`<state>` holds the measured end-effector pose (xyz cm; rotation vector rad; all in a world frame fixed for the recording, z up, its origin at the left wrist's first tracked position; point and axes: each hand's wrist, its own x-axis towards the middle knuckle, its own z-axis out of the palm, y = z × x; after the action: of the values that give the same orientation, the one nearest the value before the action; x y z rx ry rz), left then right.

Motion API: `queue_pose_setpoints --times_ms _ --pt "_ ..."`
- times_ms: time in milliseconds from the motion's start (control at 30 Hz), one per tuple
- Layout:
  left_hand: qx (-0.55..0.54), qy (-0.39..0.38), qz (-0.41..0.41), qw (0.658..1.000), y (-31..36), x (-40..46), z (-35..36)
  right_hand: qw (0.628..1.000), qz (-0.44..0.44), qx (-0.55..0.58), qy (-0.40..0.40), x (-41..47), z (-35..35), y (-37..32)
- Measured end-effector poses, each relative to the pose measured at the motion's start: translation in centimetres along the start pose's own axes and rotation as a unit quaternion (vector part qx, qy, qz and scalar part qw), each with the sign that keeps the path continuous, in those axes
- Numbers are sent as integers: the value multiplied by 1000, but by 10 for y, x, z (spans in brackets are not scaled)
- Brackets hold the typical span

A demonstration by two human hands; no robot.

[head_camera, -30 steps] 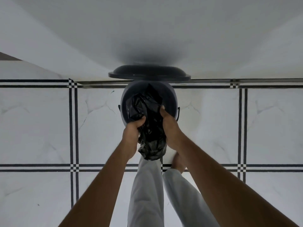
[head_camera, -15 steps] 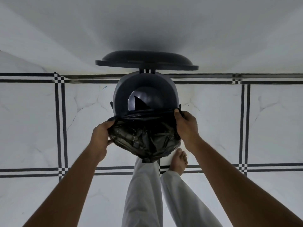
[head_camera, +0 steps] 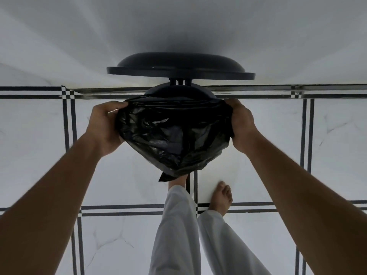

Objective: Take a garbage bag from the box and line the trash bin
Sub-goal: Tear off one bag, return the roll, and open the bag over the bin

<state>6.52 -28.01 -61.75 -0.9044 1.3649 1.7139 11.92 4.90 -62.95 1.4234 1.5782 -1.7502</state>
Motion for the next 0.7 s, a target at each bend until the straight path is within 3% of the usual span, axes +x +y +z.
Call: queue_pose_setpoints --times_ms 233,367,433,533,633,700 --pt "73 -36 36 996 27 38 -2 999 -44 27 -10 38 9 -19" --pt "120 18 29 992 33 67 5 991 -106 -70 29 66 15 -20" --pt "194 42 13 980 29 81 2 981 -118 -149 41 80 13 -13" --pt "300 99 -12 949 9 90 -7 979 -59 -190 40 91 5 3" --pt "244 120 -71 960 -16 77 -13 982 40 -183 34 83 -9 23" --pt "209 94 -103 968 -28 58 -18 989 84 -120 29 67 -14 32"
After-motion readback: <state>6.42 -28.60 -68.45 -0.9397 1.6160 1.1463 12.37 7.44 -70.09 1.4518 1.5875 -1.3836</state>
